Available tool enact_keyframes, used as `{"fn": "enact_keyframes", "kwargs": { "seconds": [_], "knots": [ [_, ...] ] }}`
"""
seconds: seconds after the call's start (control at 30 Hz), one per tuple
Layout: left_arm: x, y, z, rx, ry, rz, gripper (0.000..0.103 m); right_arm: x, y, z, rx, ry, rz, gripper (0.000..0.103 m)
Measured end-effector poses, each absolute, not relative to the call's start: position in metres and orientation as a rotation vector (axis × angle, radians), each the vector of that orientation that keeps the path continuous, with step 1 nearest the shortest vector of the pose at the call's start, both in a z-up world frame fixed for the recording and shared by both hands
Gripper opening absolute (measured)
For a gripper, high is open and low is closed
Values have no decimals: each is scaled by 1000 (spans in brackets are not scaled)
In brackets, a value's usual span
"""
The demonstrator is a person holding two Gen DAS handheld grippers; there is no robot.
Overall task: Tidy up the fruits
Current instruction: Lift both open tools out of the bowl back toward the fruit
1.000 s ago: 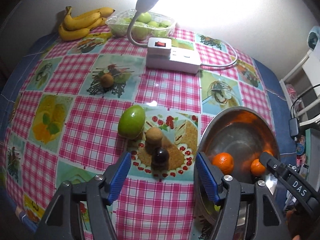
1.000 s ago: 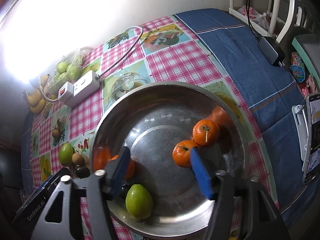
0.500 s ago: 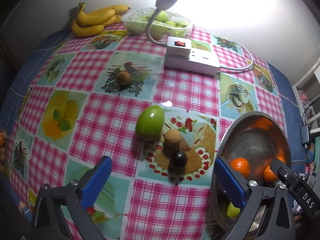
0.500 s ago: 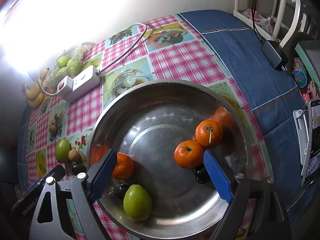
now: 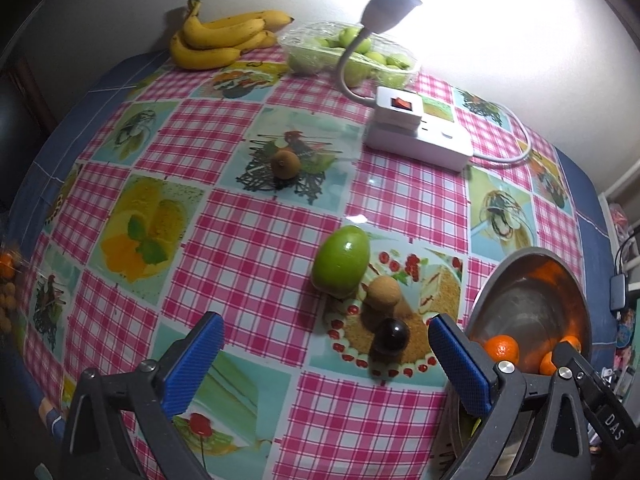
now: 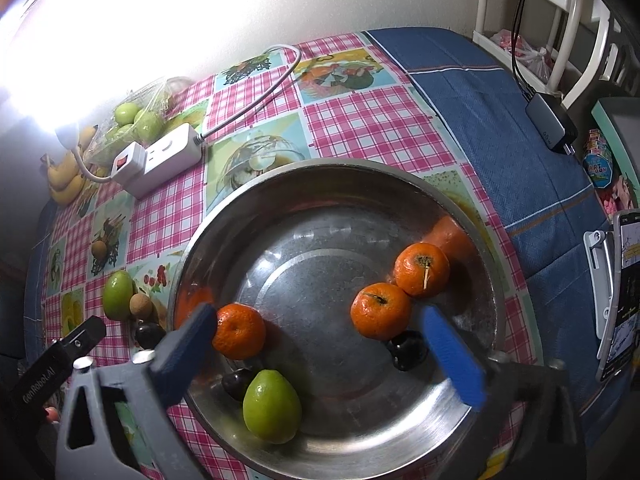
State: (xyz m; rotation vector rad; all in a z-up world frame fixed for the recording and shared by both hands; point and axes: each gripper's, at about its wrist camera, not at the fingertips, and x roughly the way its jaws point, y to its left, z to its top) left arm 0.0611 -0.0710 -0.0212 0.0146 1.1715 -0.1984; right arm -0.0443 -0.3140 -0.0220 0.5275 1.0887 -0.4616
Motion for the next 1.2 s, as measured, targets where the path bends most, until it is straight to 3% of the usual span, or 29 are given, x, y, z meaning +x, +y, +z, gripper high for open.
{"fn": "enact_keyframes", "kwargs": {
  "seconds": [1.2],
  "knots": [
    [111, 19, -9, -44, 1102, -35, 103, 40, -177, -21, 320, 1110, -172, 103]
  ]
}}
